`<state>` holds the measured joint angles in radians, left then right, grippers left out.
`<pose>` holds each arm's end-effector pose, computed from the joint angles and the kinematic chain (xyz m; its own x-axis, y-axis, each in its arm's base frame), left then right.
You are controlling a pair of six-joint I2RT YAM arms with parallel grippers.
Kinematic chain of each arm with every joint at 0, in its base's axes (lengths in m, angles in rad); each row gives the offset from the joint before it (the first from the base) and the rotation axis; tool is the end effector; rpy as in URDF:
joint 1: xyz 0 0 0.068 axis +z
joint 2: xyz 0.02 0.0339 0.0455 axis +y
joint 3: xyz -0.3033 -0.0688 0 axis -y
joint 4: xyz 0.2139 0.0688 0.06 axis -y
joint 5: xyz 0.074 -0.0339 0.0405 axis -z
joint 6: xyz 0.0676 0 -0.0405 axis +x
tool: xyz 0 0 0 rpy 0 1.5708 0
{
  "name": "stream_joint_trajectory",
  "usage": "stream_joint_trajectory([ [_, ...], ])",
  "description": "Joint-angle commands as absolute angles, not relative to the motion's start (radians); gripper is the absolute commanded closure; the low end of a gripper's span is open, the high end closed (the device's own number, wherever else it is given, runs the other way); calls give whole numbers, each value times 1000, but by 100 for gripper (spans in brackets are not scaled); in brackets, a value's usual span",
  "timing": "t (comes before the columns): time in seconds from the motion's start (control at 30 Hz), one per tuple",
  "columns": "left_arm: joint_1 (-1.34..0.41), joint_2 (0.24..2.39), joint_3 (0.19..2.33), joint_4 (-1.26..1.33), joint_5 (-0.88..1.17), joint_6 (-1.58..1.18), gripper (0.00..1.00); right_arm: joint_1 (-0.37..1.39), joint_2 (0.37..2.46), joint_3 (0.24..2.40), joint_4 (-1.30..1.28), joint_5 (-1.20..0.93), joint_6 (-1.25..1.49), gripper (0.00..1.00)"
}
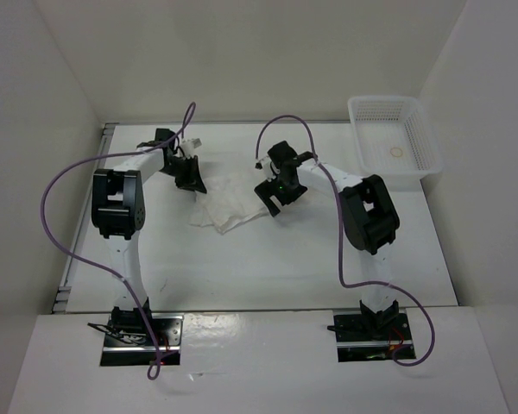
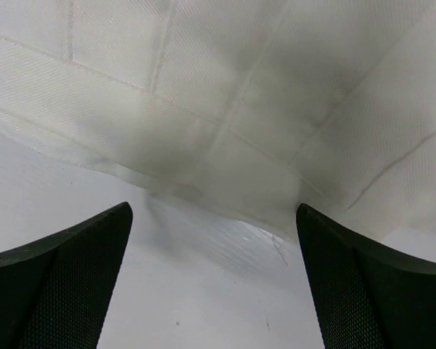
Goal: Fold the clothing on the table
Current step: Fold the skirt
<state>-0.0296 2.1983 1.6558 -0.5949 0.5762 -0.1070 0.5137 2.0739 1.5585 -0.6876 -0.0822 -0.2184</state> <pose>0.4658 -0.0506 0.1814 -0.9290 -0.0621 -0.3647 0.1552 0.8295 -0.5365 0.3742 0.2175 0.1941 -0.6817 -0.6326 -0.3676 -0.6793 0.7339 -0.0031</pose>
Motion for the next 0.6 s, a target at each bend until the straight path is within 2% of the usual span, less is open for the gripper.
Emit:
stream_joint_trajectory([
  [0.0, -32, 2223, 1629, -615, 566, -80, 99, 525, 1981, 1569, -681, -32, -233, 3],
  [0.27, -41, 2212, 1522, -614, 566, -60, 99, 480, 1917, 1609, -702, -21, -242, 3],
  [0.5, -51, 2203, 1485, -632, 566, -17, 99, 113, 1960, 1718, -765, -434, -242, 3],
  [0.57, -51, 2203, 1474, -632, 577, -3, 99, 66, 1994, 1718, -765, -526, -258, 3],
])
